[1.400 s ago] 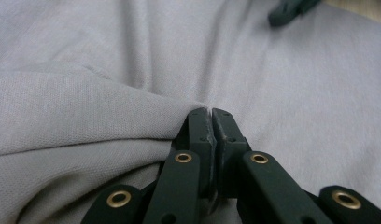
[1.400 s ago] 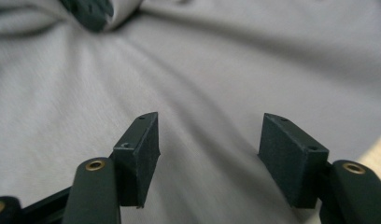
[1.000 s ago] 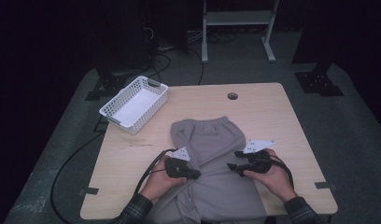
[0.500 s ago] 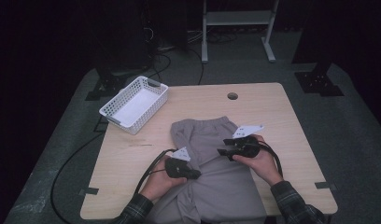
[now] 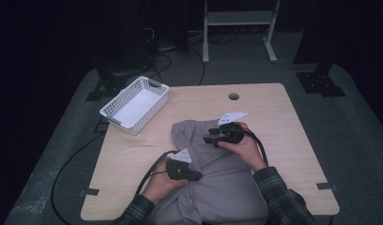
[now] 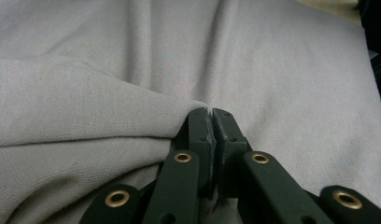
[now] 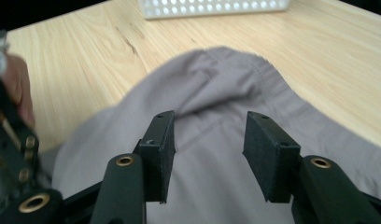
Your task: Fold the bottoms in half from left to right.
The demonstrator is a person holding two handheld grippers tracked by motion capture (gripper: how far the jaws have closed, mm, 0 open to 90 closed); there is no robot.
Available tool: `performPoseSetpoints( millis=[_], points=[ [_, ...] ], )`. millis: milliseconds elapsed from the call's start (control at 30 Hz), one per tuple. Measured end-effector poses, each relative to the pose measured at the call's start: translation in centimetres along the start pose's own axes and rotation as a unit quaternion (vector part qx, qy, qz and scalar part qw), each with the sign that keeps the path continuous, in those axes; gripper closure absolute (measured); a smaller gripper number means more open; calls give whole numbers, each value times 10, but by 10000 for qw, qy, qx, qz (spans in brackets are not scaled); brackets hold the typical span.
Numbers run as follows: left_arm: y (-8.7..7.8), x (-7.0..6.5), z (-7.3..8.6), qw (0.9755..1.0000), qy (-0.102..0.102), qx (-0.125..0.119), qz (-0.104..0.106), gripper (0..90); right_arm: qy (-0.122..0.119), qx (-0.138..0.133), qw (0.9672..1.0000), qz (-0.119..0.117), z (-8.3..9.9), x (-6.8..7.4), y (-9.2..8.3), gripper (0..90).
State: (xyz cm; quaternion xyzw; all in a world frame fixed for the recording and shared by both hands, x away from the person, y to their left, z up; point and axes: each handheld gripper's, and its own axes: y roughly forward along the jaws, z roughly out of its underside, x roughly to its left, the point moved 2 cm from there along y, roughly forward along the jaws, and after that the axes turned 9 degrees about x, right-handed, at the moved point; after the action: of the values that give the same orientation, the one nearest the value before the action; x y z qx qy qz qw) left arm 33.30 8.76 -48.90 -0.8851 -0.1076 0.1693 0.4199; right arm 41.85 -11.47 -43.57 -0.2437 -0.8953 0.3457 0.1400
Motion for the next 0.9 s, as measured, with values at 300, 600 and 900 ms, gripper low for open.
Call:
performPoseSetpoints(
  millis=[300, 600, 900],
  points=[
    [0, -1, 0, 10000, 44, 8, -80, 871, -79, -36, 9996, -279, -34, 8, 34, 529],
    [0, -1, -1, 10000, 69, 32, -65, 871, -114, 205, 9982, -549, -55, 15, 78, 517],
    [0, -1, -1, 9999, 87, 22, -45, 871, -21, 342, 9976, -597, -60, 16, 107, 486]
  ],
)
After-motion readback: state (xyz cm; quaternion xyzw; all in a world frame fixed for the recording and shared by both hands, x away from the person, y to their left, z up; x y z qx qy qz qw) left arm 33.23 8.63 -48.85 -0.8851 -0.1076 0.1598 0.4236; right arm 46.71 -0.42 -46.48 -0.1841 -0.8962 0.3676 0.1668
